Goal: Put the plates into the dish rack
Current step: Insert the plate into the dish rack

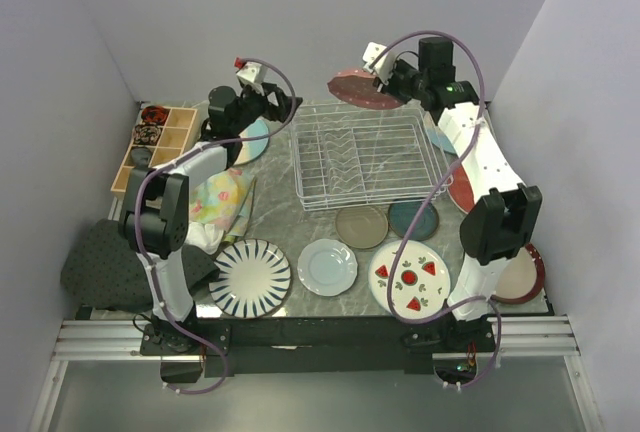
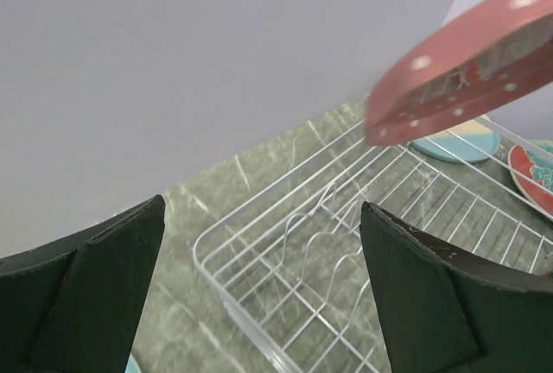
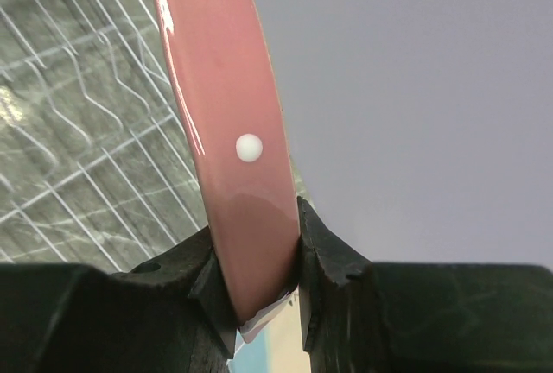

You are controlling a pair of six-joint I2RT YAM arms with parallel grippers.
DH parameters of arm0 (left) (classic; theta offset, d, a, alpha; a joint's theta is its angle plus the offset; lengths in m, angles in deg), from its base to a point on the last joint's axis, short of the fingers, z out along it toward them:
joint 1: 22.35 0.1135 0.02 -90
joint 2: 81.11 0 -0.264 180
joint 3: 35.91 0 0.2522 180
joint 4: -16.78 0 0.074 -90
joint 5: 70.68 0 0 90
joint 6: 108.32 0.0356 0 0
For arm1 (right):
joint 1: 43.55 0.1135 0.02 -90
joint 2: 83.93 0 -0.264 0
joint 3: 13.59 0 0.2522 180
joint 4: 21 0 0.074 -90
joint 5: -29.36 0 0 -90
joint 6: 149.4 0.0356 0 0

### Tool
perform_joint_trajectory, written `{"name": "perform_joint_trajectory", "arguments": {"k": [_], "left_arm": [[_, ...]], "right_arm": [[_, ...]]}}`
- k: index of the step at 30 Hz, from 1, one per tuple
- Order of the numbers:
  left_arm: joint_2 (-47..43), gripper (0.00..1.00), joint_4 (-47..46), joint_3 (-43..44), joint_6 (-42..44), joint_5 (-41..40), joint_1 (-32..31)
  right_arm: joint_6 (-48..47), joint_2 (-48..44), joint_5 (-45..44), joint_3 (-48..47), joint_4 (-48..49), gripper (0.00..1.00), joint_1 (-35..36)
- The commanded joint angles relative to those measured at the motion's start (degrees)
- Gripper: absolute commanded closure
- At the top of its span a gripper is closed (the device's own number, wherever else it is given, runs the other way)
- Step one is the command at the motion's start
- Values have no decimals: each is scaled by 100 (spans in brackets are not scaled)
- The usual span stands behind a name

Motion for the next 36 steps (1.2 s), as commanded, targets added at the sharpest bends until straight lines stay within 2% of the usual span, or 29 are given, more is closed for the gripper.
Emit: {"name": "perform_joint_trajectory", "arguments": {"k": [1,8,12,18,27,36], "left_arm": [[-433,0,-7,-86,-430,-158,186],[-196,1,538,231,-1800,-247,757],[-221,1,468,-14,-2328,-168,1074],[-354,1,643,-340,-2119,-369,1215],[-336,1,723,-463,-2048,-335,1311],[-318,1,644,-507,-2057,-221,1329]], "right_arm": [[98,-715,619,42,518,100,7],[239,-866,804,271,561,100,16],[73,-515,769,-96,413,100,69],[-42,171,812,-905,289,100,78],[-376,927,1015,-1609,26,100,130],[-710,1208,1173,-1663,-150,100,201]]}}
